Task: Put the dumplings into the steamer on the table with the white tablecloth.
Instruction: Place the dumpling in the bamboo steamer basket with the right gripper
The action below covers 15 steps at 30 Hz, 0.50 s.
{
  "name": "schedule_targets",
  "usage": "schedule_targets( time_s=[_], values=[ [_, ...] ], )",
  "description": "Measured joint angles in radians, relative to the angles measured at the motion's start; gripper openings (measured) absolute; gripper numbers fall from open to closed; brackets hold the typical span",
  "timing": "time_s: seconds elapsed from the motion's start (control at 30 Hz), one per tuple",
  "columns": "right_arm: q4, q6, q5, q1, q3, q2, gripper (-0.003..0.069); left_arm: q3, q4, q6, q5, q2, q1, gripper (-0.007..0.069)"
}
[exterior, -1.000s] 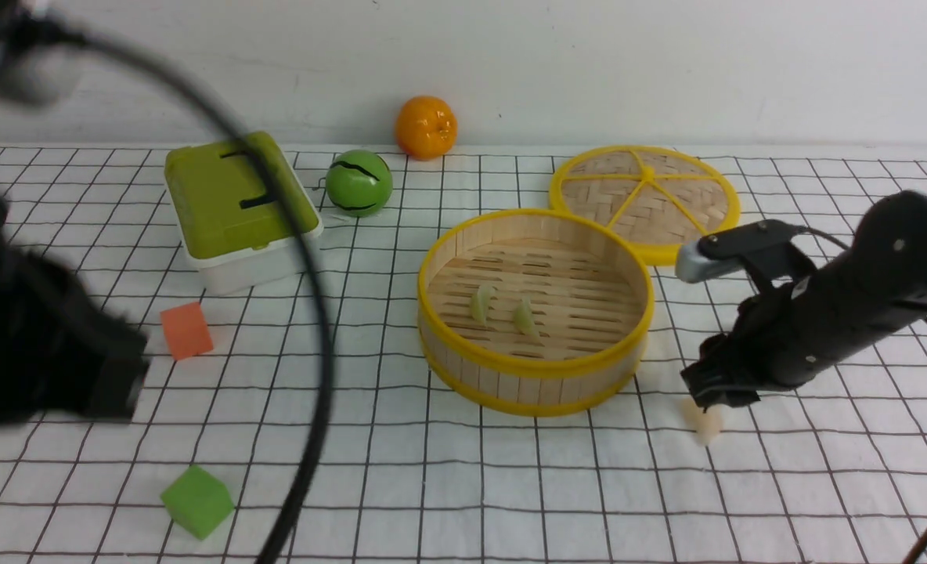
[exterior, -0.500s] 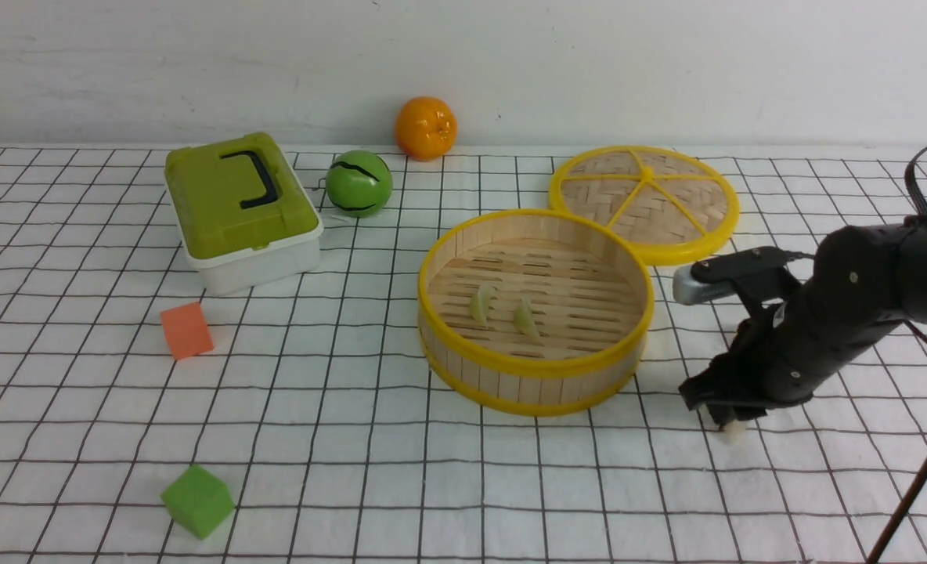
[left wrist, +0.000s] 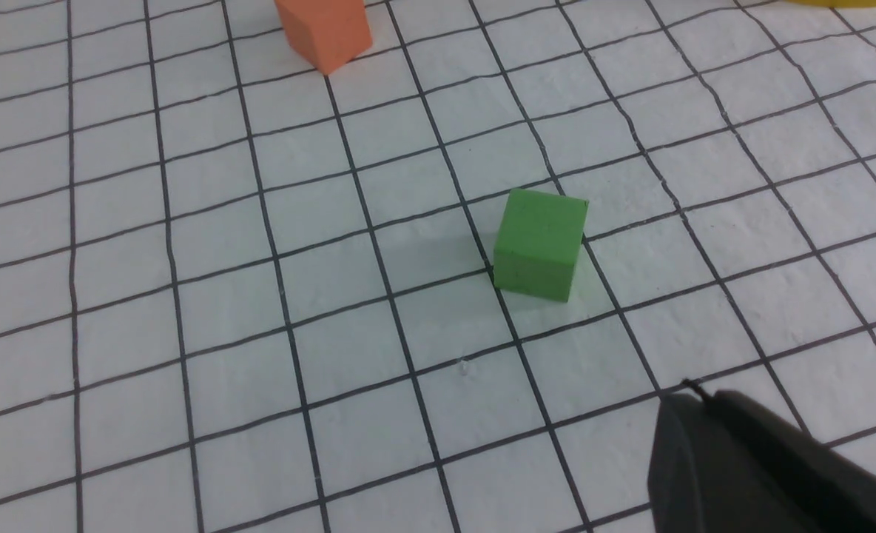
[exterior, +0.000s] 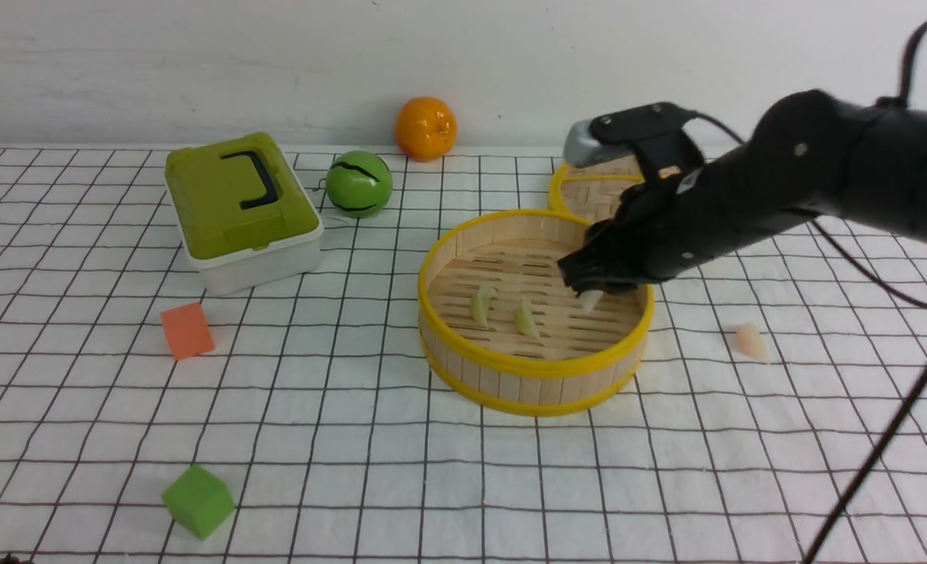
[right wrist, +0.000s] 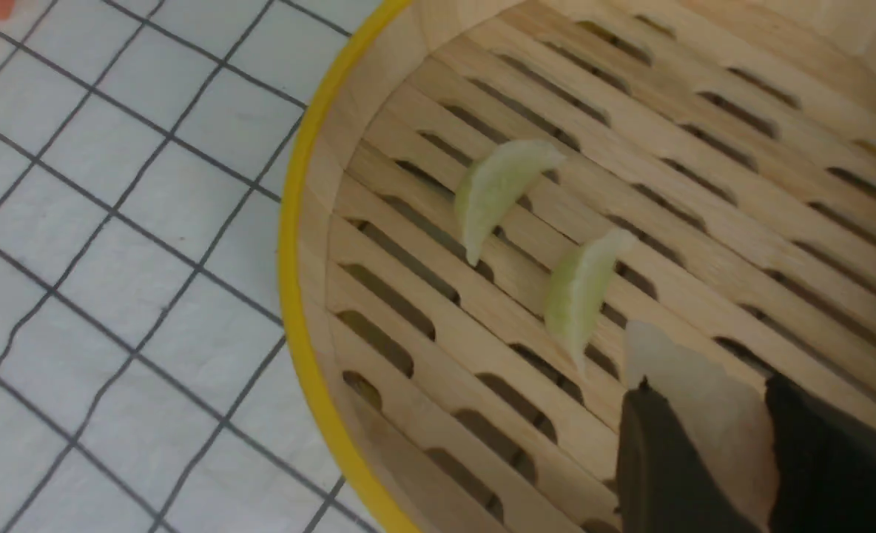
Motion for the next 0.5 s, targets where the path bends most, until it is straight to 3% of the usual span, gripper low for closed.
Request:
schedule_targets(
  time_s=[0.37,0.43,0.5],
  values=[
    [0.017,-0.013,-0.097,0.001,-0.053,0.174,0.0183,0.000,0.001,0.000,0.002,0.000,0.000,-0.0013],
    [0.019,-0.014,-0.103,0.001,-0.054,0.174,0.0201,0.000,0.001,0.000,0.002,0.000,0.000,-0.0013],
    [0.020,-0.014,-0.108,0.001,-0.056,0.167,0.0276,0.000,0.001,0.000,0.002,0.000,0.000,-0.0013]
  ],
)
